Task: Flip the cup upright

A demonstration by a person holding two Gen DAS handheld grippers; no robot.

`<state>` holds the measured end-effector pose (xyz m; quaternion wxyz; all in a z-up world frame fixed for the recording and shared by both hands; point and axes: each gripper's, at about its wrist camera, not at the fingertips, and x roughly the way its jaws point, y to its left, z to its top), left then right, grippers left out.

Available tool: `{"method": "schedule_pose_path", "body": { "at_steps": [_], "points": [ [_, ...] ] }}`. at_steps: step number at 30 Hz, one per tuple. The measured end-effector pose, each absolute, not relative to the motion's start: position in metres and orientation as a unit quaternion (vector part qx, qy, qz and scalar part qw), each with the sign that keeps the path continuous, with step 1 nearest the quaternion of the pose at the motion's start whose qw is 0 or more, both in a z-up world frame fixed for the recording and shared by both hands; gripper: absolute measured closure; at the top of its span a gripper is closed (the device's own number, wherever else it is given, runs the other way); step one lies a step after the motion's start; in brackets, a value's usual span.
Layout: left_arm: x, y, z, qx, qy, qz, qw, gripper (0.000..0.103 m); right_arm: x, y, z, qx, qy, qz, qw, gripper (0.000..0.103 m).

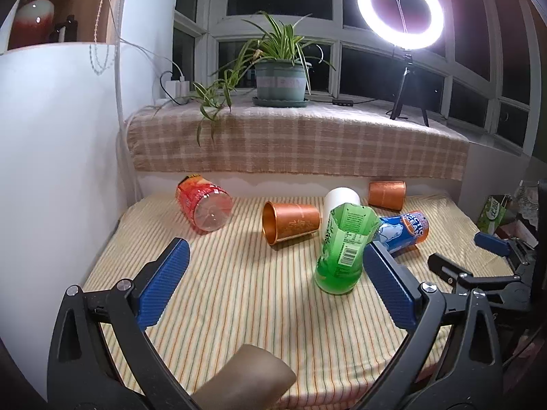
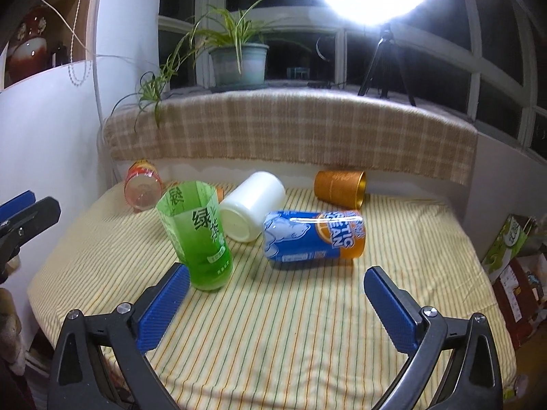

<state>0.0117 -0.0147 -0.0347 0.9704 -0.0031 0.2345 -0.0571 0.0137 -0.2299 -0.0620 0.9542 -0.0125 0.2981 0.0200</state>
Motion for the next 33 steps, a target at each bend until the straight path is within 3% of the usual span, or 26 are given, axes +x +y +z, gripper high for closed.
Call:
{"method": "schedule_pose_path", "body": {
  "at_steps": [33],
  "points": [
    [0.0048,-0.0228,-0.0337,0.014,0.221,-0.057,0.974,0.0,0.0191,-0.2341,-0.0682,-0.008,0.292,-0.005,0.956,0.0]
  ]
}}
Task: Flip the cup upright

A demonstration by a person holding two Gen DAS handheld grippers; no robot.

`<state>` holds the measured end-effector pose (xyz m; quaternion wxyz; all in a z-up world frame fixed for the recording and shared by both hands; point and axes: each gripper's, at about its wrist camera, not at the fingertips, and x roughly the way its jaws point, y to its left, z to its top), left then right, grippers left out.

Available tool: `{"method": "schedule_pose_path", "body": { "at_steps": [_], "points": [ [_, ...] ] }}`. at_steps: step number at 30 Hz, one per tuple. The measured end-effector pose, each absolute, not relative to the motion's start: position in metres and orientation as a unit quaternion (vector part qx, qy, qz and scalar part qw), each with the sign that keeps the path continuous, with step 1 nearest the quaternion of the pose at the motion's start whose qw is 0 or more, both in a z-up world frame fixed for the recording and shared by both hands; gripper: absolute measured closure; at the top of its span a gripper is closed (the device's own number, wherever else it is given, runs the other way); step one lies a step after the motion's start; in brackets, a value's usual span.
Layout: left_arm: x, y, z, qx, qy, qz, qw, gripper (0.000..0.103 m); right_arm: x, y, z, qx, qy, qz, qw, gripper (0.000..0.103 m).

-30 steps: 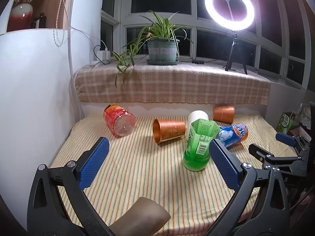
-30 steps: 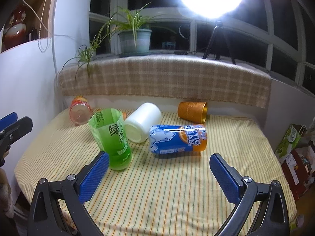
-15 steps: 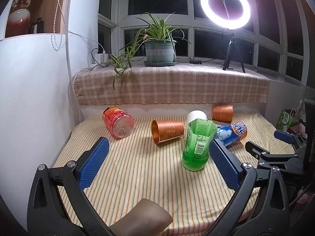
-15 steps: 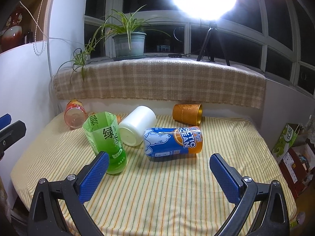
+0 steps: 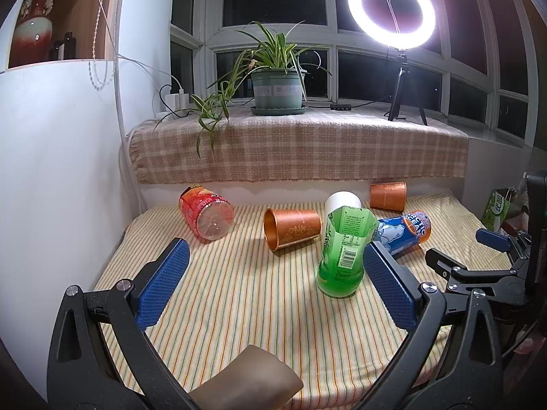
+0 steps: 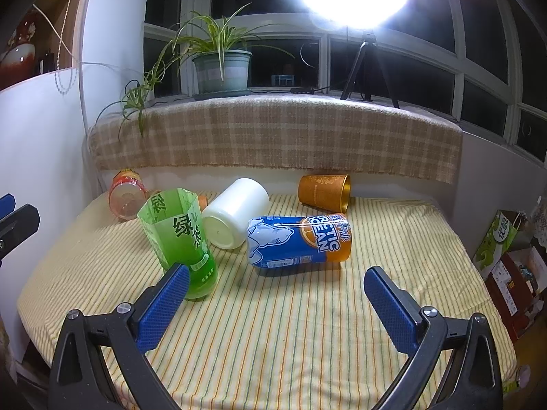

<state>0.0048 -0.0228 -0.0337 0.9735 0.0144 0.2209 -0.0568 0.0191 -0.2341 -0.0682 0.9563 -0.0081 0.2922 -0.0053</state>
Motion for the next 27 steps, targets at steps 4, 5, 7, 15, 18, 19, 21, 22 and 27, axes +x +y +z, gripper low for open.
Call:
{"method": "schedule_pose_path", "body": {
  "at_steps": [4,5,7,15,18,19,21,22,27],
  "points": [
    [0.0046,-0.0227,-0.0334,0.014,0.219,-0.057,0.974,0.0,0.0194,-0.2343,-0.0689,-0.007,0.294,-0.006,0.956,0.0],
    [0.0047,-0.0229,-0.0335,0.014,0.219,-0.057,0.974,0.0,0.0196,-0.2345,-0.0689,-0.007,0.294,-0.005,0.956,0.0],
    [0.0047,-0.0227,-0.0337,0.014,0.219,-0.056,0.974,0.0,0.0197,-0.2347,-0.0688,-0.007,0.295,-0.004,0.956,0.0],
    [0.0053,-0.0222,-0.0335,0.014,0.22,-0.056,0.974,0.0,0.0202,-0.2341,-0.0702,-0.009,0.297,-0.003,0.955,0.0],
    [0.0053,-0.0204,-0.0335,0.013,0.218,-0.055,0.974,0.0,0.0202,-0.2324,-0.0708,-0.01,0.297,-0.002,0.955,0.0],
    [0.0056,-0.0188,-0.0337,0.012,0.218,-0.054,0.974,0.0,0.0205,-0.2318,-0.0706,-0.011,0.298,-0.002,0.955,0.0],
    [0.0059,-0.0183,-0.0339,0.012,0.219,-0.054,0.974,0.0,0.021,-0.231,-0.0709,-0.012,0.299,-0.001,0.954,0.0],
    [0.0056,-0.0186,-0.0337,0.012,0.218,-0.054,0.974,0.0,0.0213,-0.2306,-0.0709,-0.012,0.299,-0.001,0.954,0.0],
    [0.0061,-0.0132,-0.0336,0.009,0.218,-0.052,0.975,0.0,0.0222,-0.2297,-0.0712,-0.012,0.301,-0.001,0.953,0.0]
  ]
}}
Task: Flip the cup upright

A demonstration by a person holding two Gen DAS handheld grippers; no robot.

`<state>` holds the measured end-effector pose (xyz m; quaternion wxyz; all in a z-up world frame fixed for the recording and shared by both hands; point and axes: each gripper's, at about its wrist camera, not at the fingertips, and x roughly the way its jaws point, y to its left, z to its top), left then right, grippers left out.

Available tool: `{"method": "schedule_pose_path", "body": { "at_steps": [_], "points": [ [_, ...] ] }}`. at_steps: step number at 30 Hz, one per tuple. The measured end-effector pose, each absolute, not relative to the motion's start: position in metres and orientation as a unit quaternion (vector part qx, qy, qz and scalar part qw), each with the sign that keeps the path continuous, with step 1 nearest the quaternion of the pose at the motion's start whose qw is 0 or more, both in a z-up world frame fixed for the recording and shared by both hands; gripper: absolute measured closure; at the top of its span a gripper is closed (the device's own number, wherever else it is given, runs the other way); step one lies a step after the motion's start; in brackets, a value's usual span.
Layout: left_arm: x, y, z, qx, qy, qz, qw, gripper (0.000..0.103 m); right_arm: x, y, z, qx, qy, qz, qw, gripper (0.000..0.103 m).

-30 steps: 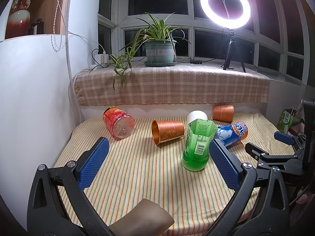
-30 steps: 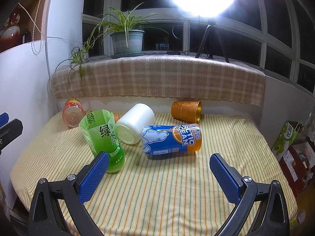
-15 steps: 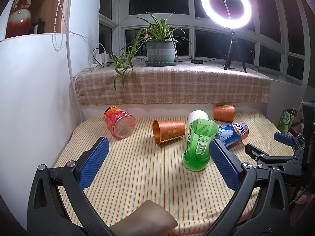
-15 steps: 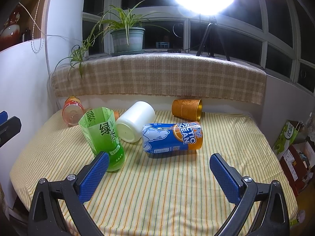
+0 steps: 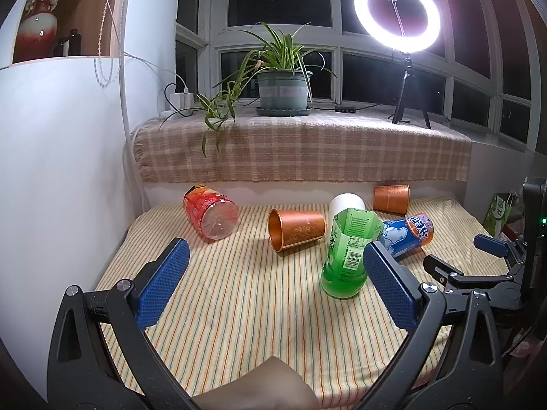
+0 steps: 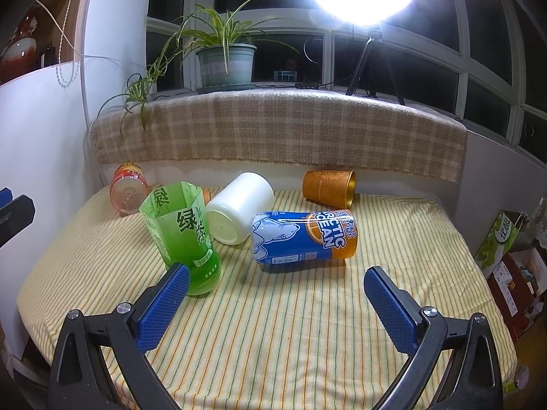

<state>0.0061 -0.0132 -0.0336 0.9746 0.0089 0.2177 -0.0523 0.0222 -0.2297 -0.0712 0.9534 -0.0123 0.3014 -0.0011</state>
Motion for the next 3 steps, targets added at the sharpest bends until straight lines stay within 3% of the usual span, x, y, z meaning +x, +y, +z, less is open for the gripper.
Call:
{"method": "schedule_pose_path", "body": {
  "at_steps": [3],
  "points": [
    [0.0072,-0.0114,-0.0337,0.01,0.217,-0.047,0.975,0.0,0.0229,-0.2291,-0.0715,-0.013,0.302,-0.001,0.953,0.0]
  ]
}}
